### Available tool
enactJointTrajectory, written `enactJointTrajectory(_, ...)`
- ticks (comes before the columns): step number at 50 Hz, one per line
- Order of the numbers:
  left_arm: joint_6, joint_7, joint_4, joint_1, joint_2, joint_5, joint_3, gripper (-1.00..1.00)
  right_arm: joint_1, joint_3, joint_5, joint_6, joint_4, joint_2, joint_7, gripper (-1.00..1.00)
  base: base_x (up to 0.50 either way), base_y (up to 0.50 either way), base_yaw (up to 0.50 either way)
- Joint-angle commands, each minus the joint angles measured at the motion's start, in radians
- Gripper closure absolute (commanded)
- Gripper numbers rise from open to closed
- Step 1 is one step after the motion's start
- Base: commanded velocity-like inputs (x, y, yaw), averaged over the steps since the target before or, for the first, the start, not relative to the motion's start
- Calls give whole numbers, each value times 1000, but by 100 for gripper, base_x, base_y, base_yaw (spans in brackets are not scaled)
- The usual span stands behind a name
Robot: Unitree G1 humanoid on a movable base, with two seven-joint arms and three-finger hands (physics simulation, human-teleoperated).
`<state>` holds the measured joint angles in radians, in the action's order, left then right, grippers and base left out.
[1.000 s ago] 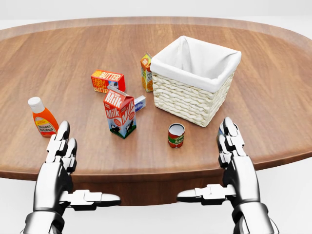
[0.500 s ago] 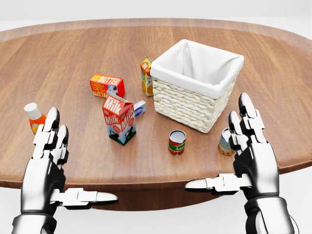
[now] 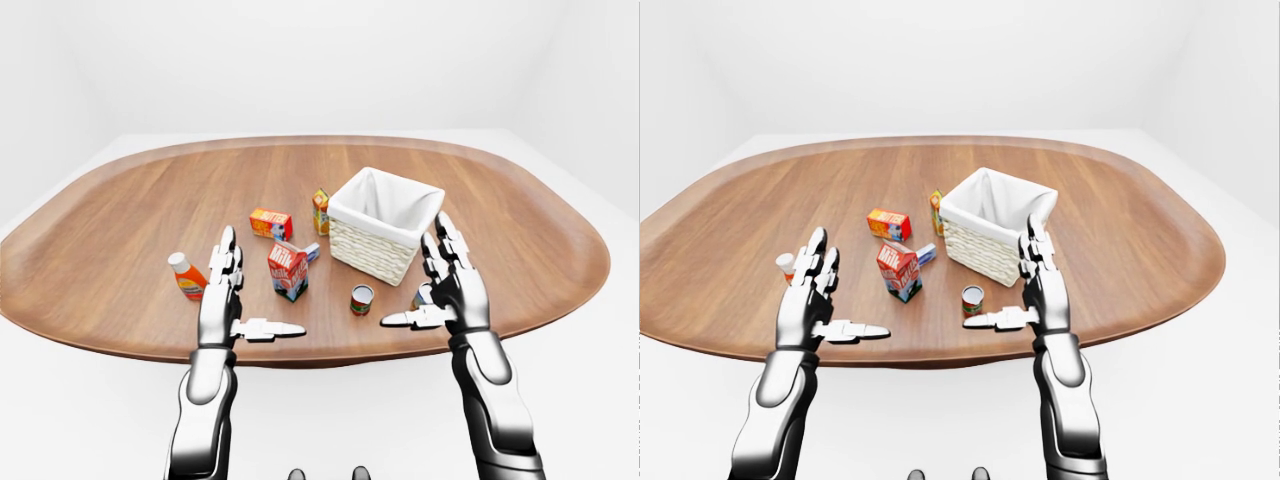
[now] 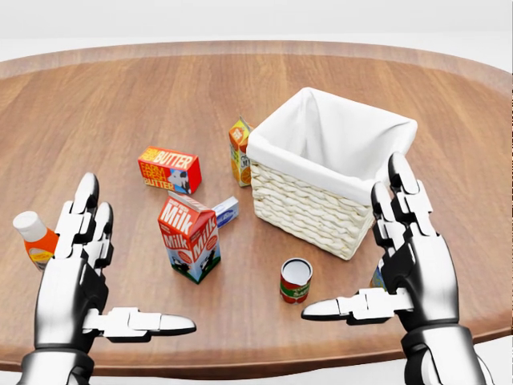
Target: Pick up the tomato sauce, and put it in the basket.
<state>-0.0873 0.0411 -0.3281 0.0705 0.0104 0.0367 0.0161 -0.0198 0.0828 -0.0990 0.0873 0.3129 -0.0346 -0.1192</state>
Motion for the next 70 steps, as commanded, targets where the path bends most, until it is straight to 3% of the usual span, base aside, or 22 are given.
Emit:
enactJointTrajectory(1, 0, 1, 1, 3, 0, 1, -4, -100, -16, -7, 7, 0, 2, 2, -12, -100, 0, -45, 0)
enactJointTrajectory(32, 0, 3, 6, 5, -2, 3, -8, -100, -1, 2, -7, 0, -5, 2, -5, -100, 0, -50, 0)
enactJointTrajectory(58, 0, 4, 10, 5, -3, 6, -18, -100, -2, 6, -36, 0, 22, 3, 18, -100, 2, 0, 0)
enactJointTrajectory(62, 0, 4, 12, 4, -3, 6, -18, -100, -12, 11, -74, 0, 42, 0, -16, -100, 0, 0, 0)
enactJointTrajectory(70, 0, 4, 9, 5, -3, 5, -18, -100, -13, 9, -63, 0, 41, 1, -15, -100, 50, 0, 0)
